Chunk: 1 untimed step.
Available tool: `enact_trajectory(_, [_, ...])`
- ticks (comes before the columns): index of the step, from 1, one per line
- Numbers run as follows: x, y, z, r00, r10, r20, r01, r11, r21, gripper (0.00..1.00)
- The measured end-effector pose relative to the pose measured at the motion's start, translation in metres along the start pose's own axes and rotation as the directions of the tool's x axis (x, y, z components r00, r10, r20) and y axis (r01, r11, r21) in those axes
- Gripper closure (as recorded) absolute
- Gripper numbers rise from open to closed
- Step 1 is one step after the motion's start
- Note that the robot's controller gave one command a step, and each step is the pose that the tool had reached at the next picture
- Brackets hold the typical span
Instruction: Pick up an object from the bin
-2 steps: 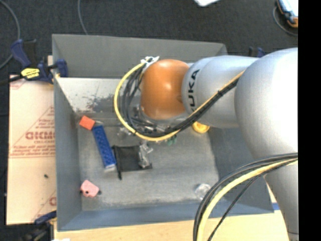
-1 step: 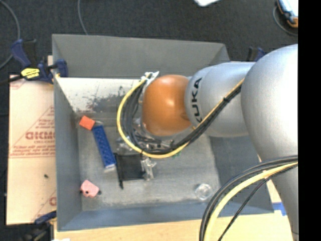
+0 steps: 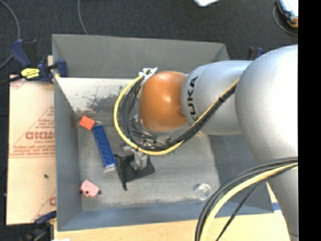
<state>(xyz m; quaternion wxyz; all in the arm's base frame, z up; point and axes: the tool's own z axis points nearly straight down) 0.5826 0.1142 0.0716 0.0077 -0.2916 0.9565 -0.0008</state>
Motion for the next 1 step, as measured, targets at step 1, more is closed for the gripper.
enact_trajectory(1, [0.0000,0.0000,0.0000,1.000,0.002,0.000,-0.002,1.000,0.000,1.00])
